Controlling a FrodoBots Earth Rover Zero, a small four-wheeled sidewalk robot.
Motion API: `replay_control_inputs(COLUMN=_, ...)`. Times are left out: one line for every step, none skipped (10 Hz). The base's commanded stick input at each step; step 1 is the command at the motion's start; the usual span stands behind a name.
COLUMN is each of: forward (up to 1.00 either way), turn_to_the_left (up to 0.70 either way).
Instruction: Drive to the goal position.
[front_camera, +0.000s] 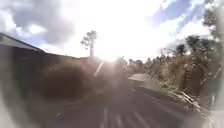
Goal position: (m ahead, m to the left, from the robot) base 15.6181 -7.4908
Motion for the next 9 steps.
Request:
replay_control_inputs(forward=0.00, turn_to_the_left=0.00)
replay_control_inputs(forward=0.00, turn_to_the_left=0.00)
replay_control_inputs(forward=0.00, turn_to_the_left=0.00)
replay_control_inputs(forward=0.00, turn_to_the_left=0.00)
replay_control_inputs(forward=0.02, turn_to_the_left=0.00)
replay_control_inputs(forward=0.09, turn_to_the_left=0.01)
replay_control_inputs(forward=0.16, turn_to_the_left=0.01)
replay_control_inputs(forward=0.23, turn_to_the_left=0.01)
replay_control_inputs(forward=0.30, turn_to_the_left=0.02)
